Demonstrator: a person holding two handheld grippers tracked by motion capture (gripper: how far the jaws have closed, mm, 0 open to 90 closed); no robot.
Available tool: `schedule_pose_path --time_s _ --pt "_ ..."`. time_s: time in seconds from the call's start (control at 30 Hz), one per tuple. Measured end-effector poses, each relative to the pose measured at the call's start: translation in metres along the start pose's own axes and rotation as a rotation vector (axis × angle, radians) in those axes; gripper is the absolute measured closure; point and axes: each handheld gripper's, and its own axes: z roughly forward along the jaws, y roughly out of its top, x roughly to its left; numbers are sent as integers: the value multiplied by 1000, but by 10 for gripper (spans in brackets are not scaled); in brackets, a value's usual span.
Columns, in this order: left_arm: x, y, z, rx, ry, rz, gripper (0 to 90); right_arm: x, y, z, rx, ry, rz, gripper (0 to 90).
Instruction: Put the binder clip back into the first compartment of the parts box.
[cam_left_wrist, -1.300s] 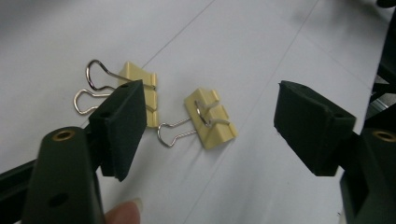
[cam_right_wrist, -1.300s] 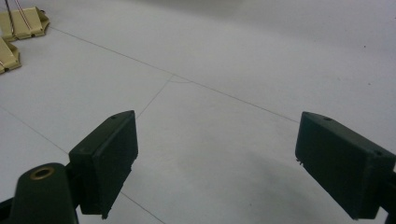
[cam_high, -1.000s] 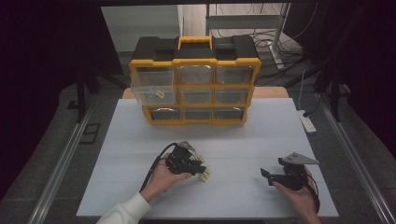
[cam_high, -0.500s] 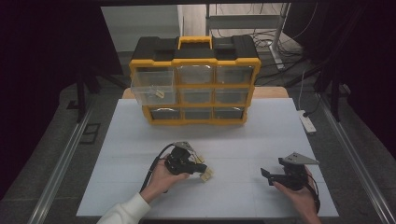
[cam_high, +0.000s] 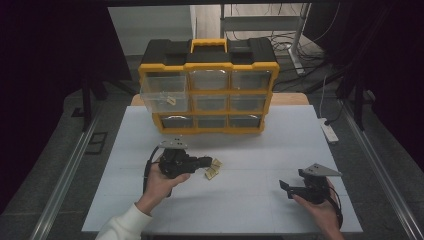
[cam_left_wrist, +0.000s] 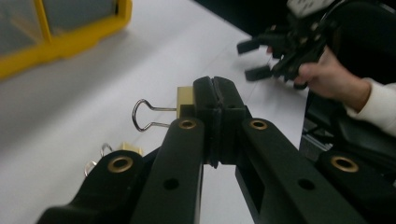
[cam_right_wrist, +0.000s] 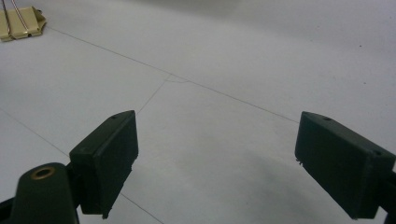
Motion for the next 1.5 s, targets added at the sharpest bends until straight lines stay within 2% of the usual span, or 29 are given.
schedule_pose_path --time_s 0.17,0.33,0.57,0.73,0.93,1.07,1.23,1.33,1.5 --pt "-3 16 -17 -48 11 25 891 0 0 -1 0 -1 -1 137" --pt "-5 34 -36 -100 13 27 891 -1 0 0 1 -5 -1 137" --pt "-8 54 -50 -145 41 56 891 0 0 -1 -1 -4 0 138" --pt "-11 79 -65 -198 58 81 891 -1 0 -1 -1 -6 1 139" --pt "-13 96 -74 -230 61 88 891 -1 0 -1 -2 -6 2 139" --pt "-16 109 -82 -249 80 106 891 -1 0 -1 -3 -7 1 139" --pt "-12 119 -88 -261 92 98 891 -1 0 -1 -3 -6 3 139" --pt "-7 125 -94 -291 83 80 891 -1 0 -1 -3 -5 4 139" --pt "1 133 -102 -322 126 68 891 -1 0 -1 -1 -6 7 139"
